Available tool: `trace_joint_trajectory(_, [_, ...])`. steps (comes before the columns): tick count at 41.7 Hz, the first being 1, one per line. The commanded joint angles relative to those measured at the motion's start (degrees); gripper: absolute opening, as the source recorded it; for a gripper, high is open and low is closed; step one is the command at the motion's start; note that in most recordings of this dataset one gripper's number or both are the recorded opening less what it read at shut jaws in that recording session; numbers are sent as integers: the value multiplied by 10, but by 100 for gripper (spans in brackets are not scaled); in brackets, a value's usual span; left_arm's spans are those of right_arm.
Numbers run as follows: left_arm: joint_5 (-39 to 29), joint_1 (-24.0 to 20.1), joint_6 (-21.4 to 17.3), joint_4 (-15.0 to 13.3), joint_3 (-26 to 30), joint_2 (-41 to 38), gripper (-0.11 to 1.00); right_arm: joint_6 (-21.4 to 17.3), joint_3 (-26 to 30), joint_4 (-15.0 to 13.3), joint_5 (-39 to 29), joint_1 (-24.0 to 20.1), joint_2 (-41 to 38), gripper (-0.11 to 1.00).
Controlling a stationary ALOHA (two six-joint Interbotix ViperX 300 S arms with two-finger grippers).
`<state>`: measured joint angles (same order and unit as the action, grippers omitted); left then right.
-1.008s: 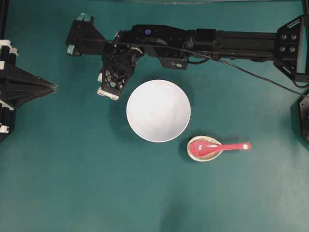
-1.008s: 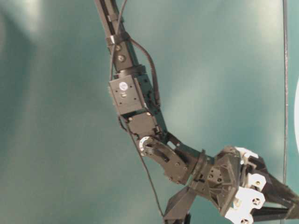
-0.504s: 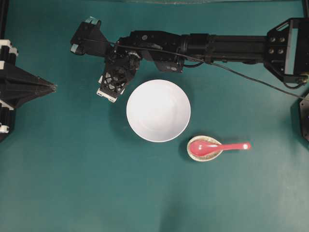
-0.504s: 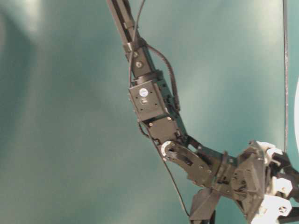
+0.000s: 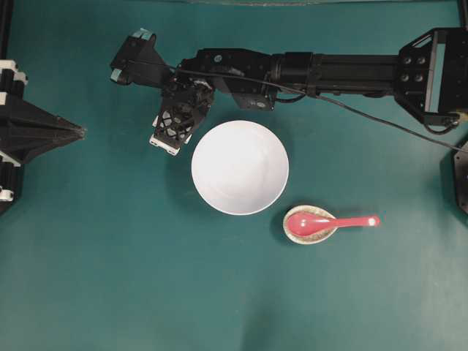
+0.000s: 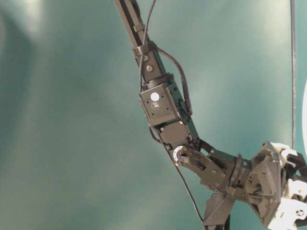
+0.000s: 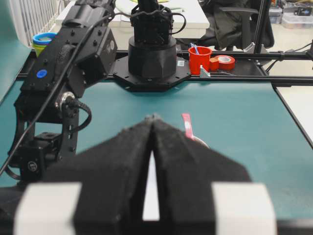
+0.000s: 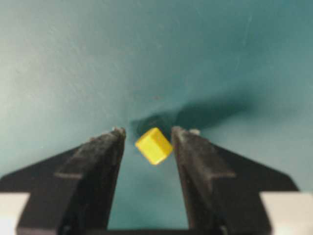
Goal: Scoop the yellow hexagonal prism block from the bowl with a spoon using the right arm.
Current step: 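Lift the yellow block with the right gripper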
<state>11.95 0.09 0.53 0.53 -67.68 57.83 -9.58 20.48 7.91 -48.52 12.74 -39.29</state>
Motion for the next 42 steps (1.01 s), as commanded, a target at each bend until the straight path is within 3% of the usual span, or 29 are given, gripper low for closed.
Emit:
trace_joint_trajectory(1, [3,0,1,1,16,-4,0,-1,12,-1,1,0,15,50])
trace_joint_trajectory(12, [3,0,1,2,17,-4,0,1,11,-1,-9,0,15,46])
trace_joint_trajectory(24, [3,1,1,1,16,-4,0,6,11,-4,-11,-1,24,25])
trace_joint_trajectory(42, [-1,0,1,2,17,-4,0,4,11,-17,-40,-1,91,25])
